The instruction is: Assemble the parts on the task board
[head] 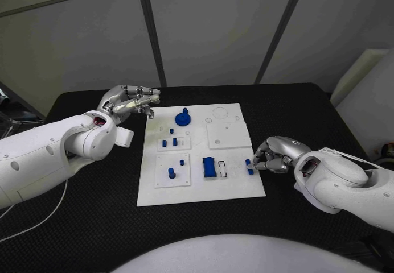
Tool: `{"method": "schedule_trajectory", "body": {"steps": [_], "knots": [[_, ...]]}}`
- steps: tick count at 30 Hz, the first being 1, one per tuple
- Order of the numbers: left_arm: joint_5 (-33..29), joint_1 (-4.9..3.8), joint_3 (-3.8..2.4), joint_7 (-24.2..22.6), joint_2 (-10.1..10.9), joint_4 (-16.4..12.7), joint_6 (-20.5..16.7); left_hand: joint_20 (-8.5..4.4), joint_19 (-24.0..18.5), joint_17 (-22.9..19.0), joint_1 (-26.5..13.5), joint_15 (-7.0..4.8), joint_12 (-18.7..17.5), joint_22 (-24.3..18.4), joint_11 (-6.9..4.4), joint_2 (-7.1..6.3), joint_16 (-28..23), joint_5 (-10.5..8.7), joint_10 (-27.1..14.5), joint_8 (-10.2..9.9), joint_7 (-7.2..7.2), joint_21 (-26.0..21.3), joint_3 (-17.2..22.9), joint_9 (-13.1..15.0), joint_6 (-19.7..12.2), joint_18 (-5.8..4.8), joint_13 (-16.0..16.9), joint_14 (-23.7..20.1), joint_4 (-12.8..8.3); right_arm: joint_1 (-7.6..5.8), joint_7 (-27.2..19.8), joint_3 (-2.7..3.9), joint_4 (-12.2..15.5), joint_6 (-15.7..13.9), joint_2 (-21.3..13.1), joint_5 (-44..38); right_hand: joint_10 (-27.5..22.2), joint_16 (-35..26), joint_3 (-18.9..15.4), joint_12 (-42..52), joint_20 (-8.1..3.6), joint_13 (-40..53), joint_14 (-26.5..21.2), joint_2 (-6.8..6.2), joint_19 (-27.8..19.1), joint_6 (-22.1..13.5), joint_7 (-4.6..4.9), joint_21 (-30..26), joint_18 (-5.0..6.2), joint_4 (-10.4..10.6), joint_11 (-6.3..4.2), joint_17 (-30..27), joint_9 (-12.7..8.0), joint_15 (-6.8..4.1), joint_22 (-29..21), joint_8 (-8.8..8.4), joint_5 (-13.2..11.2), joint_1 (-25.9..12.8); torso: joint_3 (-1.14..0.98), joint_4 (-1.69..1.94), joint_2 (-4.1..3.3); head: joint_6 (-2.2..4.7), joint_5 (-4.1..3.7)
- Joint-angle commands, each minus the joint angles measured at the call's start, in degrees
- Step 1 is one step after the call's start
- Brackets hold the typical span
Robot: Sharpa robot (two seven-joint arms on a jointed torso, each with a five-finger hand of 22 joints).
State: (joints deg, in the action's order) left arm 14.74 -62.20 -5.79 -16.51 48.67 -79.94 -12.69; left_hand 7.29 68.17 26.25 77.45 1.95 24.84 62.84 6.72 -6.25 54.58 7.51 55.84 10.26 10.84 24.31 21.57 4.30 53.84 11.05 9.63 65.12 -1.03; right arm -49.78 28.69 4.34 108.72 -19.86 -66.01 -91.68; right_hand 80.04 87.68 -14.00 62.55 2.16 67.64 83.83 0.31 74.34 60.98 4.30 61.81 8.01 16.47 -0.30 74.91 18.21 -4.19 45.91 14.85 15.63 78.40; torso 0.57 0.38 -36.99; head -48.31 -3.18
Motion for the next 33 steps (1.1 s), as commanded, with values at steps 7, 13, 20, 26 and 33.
{"method": "schedule_trajectory", "body": {"steps": [7,13,20,26,33], "knots": [[-0.1,-0.04,-0.03,-0.4,0.0,-0.1,0.3,0.11,0.1,-0.1,0.1,0.04,0.2,-0.1,-0.07,0.61,0.4,0.27,-0.3,0.2,0.03,-0.3,-0.2,0.0,-0.3,-0.62,0.1,-0.5,-0.1,-0.02,2.4,0.02,-1.4,3.6,1.7,-3.5,0.0,-0.3,-0.6,-0.4,0.07,-0.2,5.1,-0.26,0.0,0.6,-0.06,-0.3,-0.19,0.0,0.04,10.1,-0.1,0.18,-0.2,-0.35,0.1,-0.7,0.02,0.02,-0.01,-0.29,0.16],[-0.1,-0.01,-0.03,-0.4,0.0,0.0,0.4,0.11,0.1,-0.1,0.1,0.04,0.2,-0.1,-0.07,0.61,0.4,0.27,-0.3,0.2,0.03,-0.3,-0.2,0.0,-0.3,-0.62,0.1,-0.5,-0.1,0.00,2.6,0.01,-2.1,4.9,2.9,-4.2,0.0,-0.3,-0.5,-0.4,0.02,-0.1,5.1,-0.15,0.0,1.1,-0.20,-0.4,-0.18,-0.5,-0.08,10.1,-0.2,0.09,-0.3,-0.48,0.3,0.4,-0.01,-0.02,0.02,-0.39,0.21],[-0.1,0.01,-0.03,-0.4,0.0,-0.1,0.3,0.12,0.1,-0.1,0.1,0.05,0.3,-0.1,-0.05,0.63,0.4,0.25,-0.4,0.3,0.04,-0.4,-0.2,0.0,-0.3,-0.62,0.1,-0.5,0.0,0.01,2.9,0.00,-2.4,7.6,4.0,-5.0,0.0,-0.2,0.9,-0.5,-0.26,0.0,5.1,0.77,0.2,2.4,-0.78,-0.3,-0.23,-2.3,-0.61,10.3,-0.2,-0.31,0.1,-0.42,2.0,4.5,0.07,-0.04,0.02,-0.55,0.23],[-0.1,0.01,-0.03,-0.4,0.2,-0.3,0.3,0.13,0.1,-0.1,0.0,0.06,0.4,-0.1,-0.04,0.69,0.4,0.25,-0.4,0.3,0.04,-0.4,-0.2,0.0,-0.3,-0.63,0.1,-0.5,0.0,0.02,4.1,0.00,-2.7,10.8,4.6,-6.7,0.0,-0.1,1.7,-0.7,-0.50,0.0,5.2,1.11,0.4,3.2,-1.15,0.0,-0.32,-2.9,-0.91,10.6,-0.2,-0.56,0.6,-0.31,2.1,6.2,0.06,0.06,0.05,-0.71,0.43],[-0.1,0.01,-0.03,-0.4,0.4,-0.4,0.3,0.13,0.1,-0.1,0.0,0.06,0.4,-0.1,-0.04,0.69,0.4,0.25,-0.4,0.3,0.04,-0.4,-0.2,0.0,-0.3,-0.63,0.1,-0.5,0.0,0.02,5.6,-0.01,-2.9,13.3,5.2,-9.1,-0.2,-0.1,2.0,-1.3,-0.63,-0.3,5.2,0.69,0.4,3.3,-1.19,-0.1,-0.32,-3.3,-1.00,10.5,-0.2,-0.66,0.5,-0.48,2.2,7.1,0.06,0.02,0.06,-0.82,0.66]]}}
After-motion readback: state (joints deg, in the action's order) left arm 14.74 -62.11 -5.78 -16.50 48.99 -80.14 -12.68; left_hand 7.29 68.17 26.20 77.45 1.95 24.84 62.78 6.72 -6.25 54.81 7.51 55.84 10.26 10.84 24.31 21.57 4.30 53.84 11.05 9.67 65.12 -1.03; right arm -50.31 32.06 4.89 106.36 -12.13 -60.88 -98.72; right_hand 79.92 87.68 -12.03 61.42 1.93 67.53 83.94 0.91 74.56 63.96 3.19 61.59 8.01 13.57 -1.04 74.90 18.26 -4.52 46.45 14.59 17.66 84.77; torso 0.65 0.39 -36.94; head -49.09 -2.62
